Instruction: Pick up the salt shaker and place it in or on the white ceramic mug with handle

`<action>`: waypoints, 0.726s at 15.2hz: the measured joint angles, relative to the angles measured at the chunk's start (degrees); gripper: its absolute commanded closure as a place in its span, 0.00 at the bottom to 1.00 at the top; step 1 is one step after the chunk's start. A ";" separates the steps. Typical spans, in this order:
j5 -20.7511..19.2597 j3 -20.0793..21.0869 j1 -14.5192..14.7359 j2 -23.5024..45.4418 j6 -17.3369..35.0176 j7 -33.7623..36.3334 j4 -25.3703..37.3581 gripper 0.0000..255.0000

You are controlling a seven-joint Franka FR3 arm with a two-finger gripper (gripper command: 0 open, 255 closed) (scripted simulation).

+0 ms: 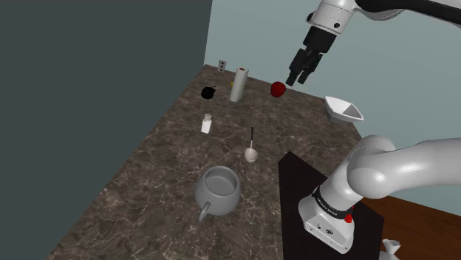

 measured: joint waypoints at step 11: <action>0.13 2.69 1.40 14.58 16.42 0.15 -1.82 0.00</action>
